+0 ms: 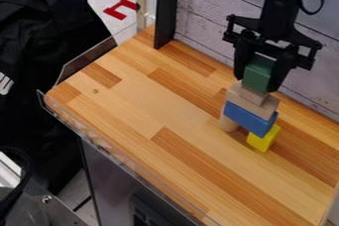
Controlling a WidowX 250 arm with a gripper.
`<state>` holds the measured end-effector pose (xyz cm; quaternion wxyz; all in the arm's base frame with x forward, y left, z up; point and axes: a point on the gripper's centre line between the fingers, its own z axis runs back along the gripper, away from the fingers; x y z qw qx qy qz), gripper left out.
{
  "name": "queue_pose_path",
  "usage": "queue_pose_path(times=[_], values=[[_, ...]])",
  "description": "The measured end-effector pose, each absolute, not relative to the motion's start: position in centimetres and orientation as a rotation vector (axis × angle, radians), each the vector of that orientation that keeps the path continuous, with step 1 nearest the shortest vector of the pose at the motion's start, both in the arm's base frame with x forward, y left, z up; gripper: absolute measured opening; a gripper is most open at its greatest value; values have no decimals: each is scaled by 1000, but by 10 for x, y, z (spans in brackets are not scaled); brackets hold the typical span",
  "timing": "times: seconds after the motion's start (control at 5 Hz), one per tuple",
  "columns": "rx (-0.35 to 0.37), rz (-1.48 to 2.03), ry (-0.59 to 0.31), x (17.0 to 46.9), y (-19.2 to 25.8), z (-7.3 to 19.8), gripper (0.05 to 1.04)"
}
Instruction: Put the green cube on top of the brown cube
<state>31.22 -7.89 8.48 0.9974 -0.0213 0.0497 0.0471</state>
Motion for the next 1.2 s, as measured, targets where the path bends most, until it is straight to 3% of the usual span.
queue_pose_path(times=[0.4, 0.6, 0.8, 1.0, 1.2], values=[[-43, 83, 131, 315, -82, 79, 640], [-43, 72, 146, 318, -84, 77, 927], [-40, 63, 157, 319, -85, 76, 1001], [-35, 71, 153, 320, -85, 76, 1000], [-40, 89, 85, 322, -84, 96, 1000]])
